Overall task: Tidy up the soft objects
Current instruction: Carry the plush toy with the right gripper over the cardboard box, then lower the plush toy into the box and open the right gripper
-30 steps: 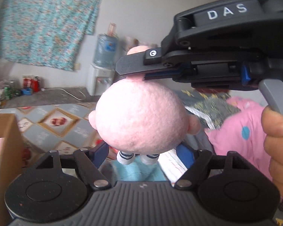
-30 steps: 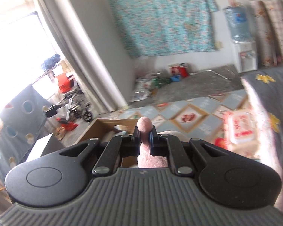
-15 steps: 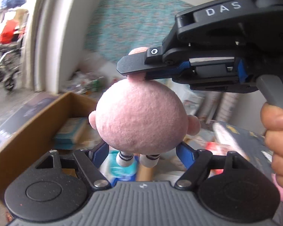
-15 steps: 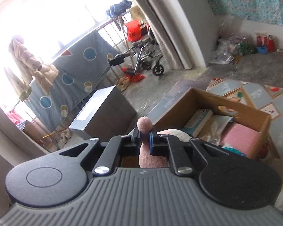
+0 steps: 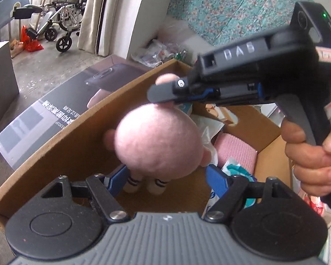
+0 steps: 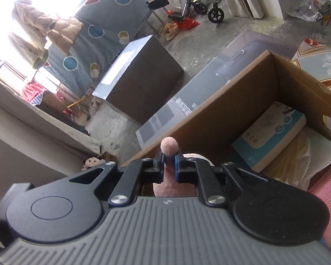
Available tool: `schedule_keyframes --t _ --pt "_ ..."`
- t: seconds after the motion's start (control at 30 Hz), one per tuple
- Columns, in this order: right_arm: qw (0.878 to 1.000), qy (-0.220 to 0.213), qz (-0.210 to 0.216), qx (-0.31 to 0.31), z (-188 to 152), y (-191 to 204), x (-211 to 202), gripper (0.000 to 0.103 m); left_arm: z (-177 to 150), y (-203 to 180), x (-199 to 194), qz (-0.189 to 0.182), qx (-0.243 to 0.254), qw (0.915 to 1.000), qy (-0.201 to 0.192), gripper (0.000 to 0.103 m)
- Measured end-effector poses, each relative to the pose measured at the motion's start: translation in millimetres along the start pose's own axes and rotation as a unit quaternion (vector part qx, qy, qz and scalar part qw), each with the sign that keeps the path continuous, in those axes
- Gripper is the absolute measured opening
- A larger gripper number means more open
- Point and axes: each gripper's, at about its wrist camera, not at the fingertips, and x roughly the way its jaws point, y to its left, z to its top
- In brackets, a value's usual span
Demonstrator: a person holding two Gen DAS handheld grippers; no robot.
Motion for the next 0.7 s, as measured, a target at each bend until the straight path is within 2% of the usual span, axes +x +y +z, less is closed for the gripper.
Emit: schedule_keyframes --t 0.17,0.33,0.47,0.7 --pt "0.998 0.050 -0.016 -0.041 -19.7 -9.2 -2.2 0.008 -12.5 4.6 -5.1 -0.023 -0.007 0.9995 0.018 0.079" --pt "0.992 0.083 -0.037 -0.085 -40.5 -6.9 -23.2 0.010 -26.0 -3.4 -7.0 -0.048 0.014 0.9982 0.033 0.079" --pt "0.990 0.082 -0.060 -0.099 -49.1 -3.9 -43.0 0.013 -24.3 -5.7 8.5 -0.055 0.033 0.9972 0.037 0.079" --pt "0.991 0.065 -0.083 -0.083 -51.5 -2.2 -35.7 0.014 -23.5 -4.5 16.1 -0.060 0.038 0.9968 0.036 0.074"
